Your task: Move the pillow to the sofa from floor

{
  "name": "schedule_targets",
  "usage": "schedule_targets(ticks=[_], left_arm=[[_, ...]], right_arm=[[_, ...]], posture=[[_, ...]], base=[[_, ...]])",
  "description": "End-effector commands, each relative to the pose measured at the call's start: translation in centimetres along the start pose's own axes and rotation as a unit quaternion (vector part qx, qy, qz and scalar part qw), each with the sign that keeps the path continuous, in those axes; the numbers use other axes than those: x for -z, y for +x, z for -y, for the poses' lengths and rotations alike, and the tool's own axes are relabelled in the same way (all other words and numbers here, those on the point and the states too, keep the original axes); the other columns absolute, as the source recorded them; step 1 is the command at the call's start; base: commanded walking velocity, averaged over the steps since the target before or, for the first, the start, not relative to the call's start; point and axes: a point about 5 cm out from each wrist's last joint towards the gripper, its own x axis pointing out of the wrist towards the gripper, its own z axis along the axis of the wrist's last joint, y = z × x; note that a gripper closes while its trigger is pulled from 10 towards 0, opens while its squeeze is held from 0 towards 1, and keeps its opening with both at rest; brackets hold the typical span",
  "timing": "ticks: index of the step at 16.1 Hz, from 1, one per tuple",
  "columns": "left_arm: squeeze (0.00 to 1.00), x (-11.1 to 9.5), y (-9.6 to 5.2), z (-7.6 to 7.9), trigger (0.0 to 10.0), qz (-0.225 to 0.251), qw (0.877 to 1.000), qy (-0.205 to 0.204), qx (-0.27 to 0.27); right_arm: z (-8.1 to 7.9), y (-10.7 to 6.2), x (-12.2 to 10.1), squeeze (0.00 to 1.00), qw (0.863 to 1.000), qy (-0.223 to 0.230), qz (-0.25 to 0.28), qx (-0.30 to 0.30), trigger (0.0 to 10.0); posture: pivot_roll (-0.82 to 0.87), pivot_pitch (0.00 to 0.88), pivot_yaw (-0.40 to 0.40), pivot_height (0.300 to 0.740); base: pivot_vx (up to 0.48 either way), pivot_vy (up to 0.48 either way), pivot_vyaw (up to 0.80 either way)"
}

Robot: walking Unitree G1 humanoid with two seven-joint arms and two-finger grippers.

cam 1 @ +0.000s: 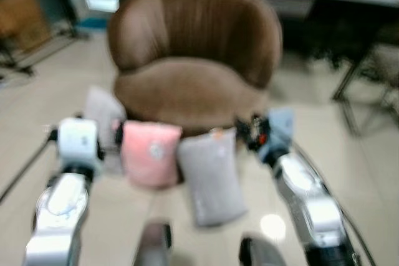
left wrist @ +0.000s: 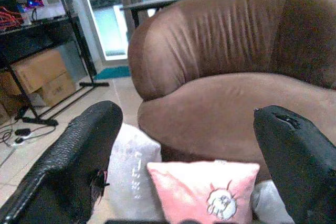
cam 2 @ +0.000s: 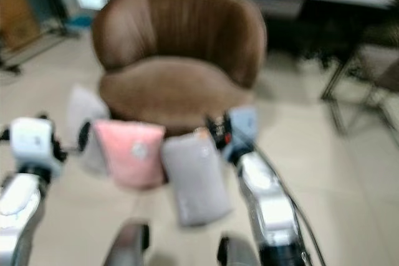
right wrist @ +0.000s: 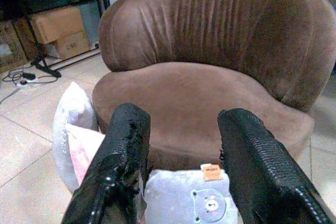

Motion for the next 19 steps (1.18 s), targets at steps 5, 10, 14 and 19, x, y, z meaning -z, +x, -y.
schedule_targets(ticks=[5, 10, 14, 19], left_arm=[[0.0, -0.34, 0.19, 0.54, 10.0, 0.006, 1.0, 0.0, 0.008], [0.0, -0.47, 0.22, 0.34, 10.0, 0.007, 1.0, -0.014, 0.0], [0.0, -0.75, 0.1, 0.33, 10.0, 0.018, 0.999, -0.029, 0.008], [0.0, -0.73, 0.06, 0.41, 10.0, 0.016, 0.999, -0.027, 0.012]], right_arm=[[0.78, 0.03, -0.82, 0.0, 0.999, -0.026, 0.016, 0.012, 10.0], [0.57, 0.11, -0.8, 0.0, 0.999, -0.029, 0.019, 0.009, 10.0], [0.0, 0.05, -0.8, 0.0, 0.999, -0.041, 0.023, -0.007, 10.0], [0.12, -0.07, -0.71, 0.0, 0.999, -0.041, 0.022, -0.006, 10.0]], posture=[[0.01, 0.0, -0.005, 0.641], [0.01, 0.0, -0.005, 0.641], [0.01, 0.0, -0.001, 0.641], [0.01, 0.0, 0.003, 0.641]], base=[[0.0, -0.48, 0.0], [0.0, -0.096, 0.0], [0.07, 0.0, 0.4], [0.289, 0.0, 0.8]])
